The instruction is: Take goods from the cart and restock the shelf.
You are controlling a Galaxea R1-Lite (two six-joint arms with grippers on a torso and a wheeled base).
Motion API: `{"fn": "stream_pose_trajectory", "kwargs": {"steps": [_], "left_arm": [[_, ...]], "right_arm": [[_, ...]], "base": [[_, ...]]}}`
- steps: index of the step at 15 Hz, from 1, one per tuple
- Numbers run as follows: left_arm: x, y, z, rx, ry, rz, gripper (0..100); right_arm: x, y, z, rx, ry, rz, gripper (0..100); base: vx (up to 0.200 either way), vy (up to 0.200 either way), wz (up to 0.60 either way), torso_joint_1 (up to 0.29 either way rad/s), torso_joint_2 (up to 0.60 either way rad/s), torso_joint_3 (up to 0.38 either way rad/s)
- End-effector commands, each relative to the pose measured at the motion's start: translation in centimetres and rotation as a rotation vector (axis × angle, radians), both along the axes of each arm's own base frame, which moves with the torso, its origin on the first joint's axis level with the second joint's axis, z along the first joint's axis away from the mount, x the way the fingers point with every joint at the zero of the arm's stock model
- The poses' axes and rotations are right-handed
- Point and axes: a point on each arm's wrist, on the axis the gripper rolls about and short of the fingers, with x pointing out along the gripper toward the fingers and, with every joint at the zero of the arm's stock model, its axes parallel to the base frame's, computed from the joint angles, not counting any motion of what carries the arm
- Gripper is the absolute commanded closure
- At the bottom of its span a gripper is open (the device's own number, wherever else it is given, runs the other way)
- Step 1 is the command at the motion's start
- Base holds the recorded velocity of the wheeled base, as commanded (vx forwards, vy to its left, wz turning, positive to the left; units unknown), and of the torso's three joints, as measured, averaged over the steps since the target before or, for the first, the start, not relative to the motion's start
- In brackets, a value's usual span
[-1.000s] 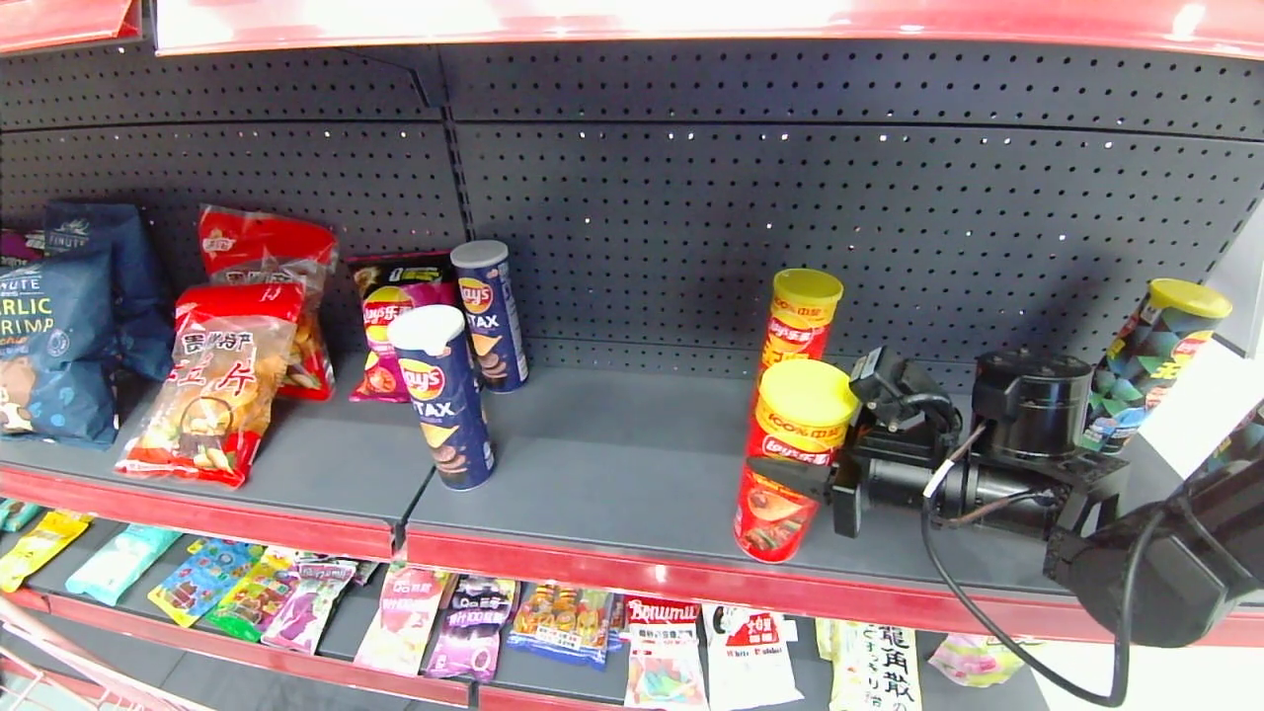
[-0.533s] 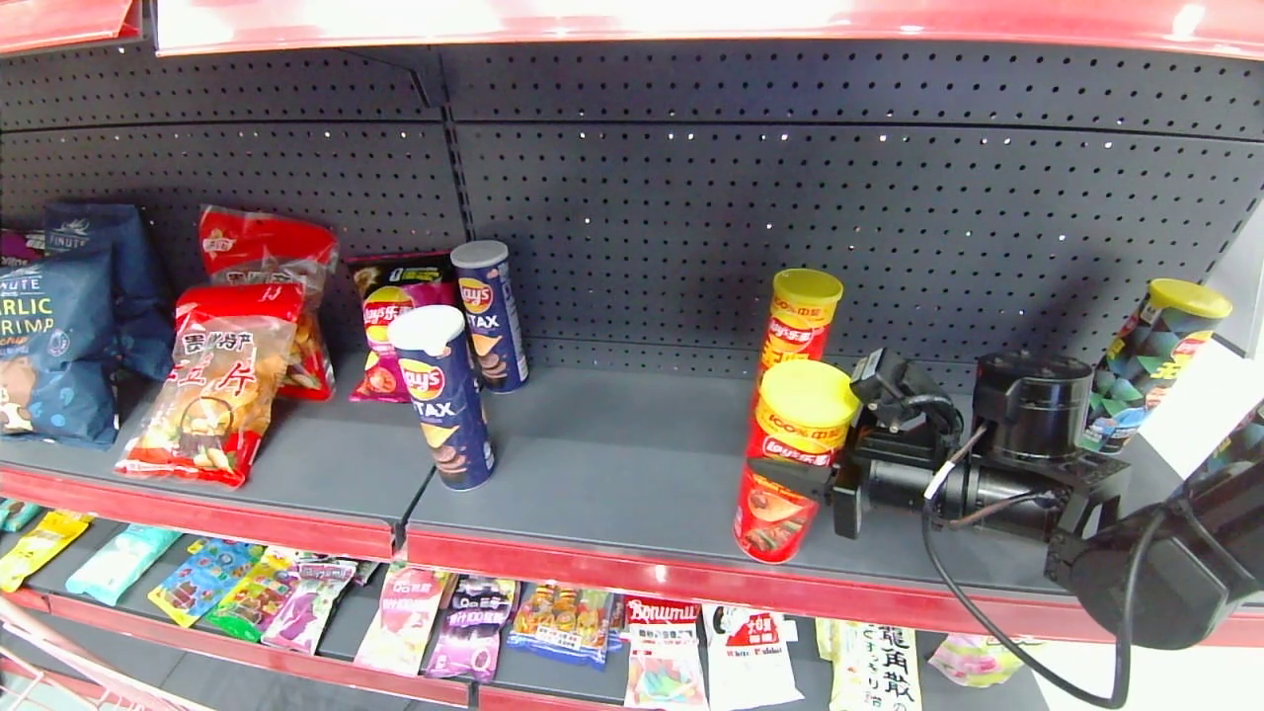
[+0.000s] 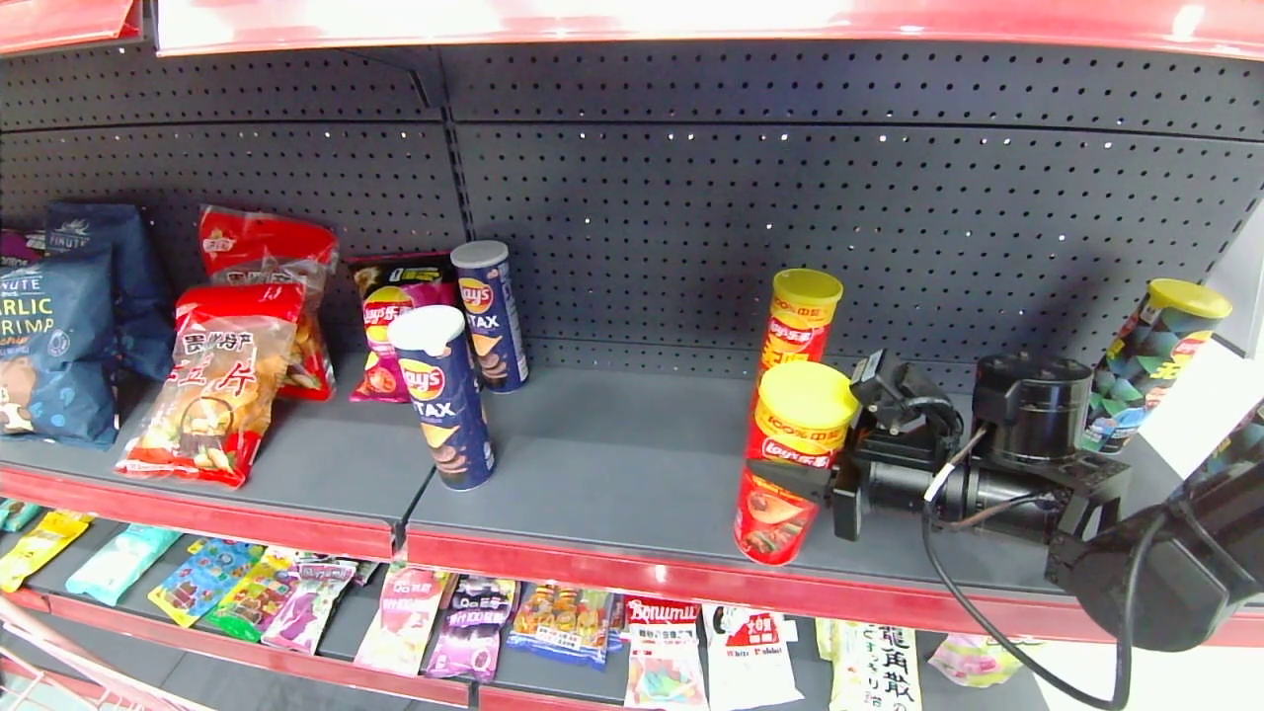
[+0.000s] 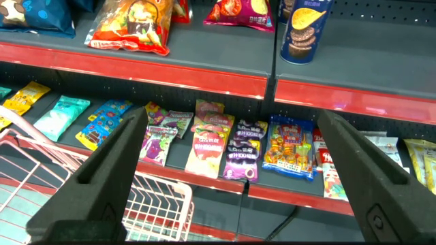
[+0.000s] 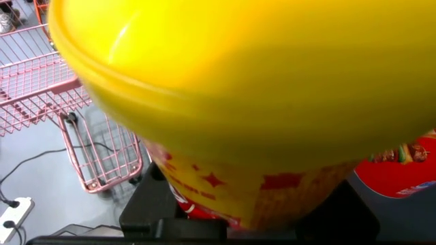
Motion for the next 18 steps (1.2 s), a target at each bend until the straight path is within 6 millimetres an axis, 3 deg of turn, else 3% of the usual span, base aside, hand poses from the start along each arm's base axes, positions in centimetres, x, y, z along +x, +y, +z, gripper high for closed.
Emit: {"fn": "stream_pose_trajectory", "kwargs": {"steps": [1,7,8,18], "left_arm": [[-0.01,0.0,0.01,0.0,-0.001,0.0,0],[-0.01,0.0,0.01,0.0,-0.001,0.0,0],[-0.01,0.0,0.01,0.0,-0.001,0.0,0],[0.01,0.0,0.01,0.0,0.001,-0.001,0]], "right_arm": [[-0.09,0.06,-0.21,-0.004,0.008,0.002,100],[-0.23,0.26,-0.51,-0.009,0.016,0.01,100],[-0.2,0.32,-0.57,-0.011,0.015,0.013,0],[-0.61,0.0,-0.54,-0.012,0.018,0.003,0]], "base": [[0.0,0.0,0.0,0.0,0.0,0.0],[0.0,0.0,0.0,0.0,0.0,0.0],[0.0,0.0,0.0,0.0,0.0,0.0],[0.0,0.0,0.0,0.0,0.0,0.0]]}}
